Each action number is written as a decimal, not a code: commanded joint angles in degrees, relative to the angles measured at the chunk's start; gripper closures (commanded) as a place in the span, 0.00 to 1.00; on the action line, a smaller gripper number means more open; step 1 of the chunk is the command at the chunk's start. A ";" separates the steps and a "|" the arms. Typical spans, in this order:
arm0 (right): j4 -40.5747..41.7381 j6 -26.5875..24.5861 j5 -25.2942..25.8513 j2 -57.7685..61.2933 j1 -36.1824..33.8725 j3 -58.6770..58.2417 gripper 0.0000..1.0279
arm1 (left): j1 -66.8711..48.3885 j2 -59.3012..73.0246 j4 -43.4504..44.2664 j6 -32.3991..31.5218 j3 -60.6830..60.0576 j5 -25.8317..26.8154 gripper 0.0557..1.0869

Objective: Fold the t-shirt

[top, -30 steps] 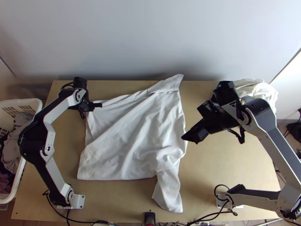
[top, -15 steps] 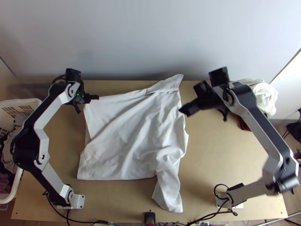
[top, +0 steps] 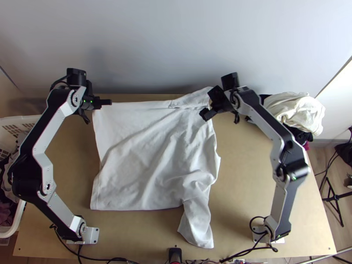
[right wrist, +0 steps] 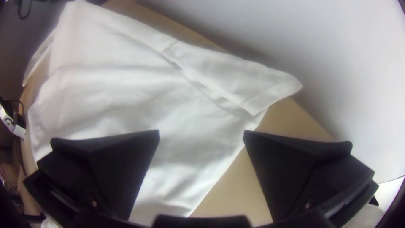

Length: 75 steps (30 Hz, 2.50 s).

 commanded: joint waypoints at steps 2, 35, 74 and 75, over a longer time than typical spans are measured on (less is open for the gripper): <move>10.95 -3.19 5.74 10.42 -0.55 4.57 0.11 | -0.74 -1.79 0.05 1.44 2.00 0.00 0.96; 9.89 -8.99 8.99 15.25 1.83 12.57 0.97 | -1.44 -2.23 -0.48 1.35 2.53 0.00 0.96; -1.45 -15.31 15.14 24.92 2.97 25.40 0.46 | -1.80 -2.84 -1.89 1.70 3.06 0.00 0.96; -1.18 -15.31 15.23 24.92 3.06 25.40 0.50 | -1.80 -2.84 -1.89 1.70 3.06 0.00 0.96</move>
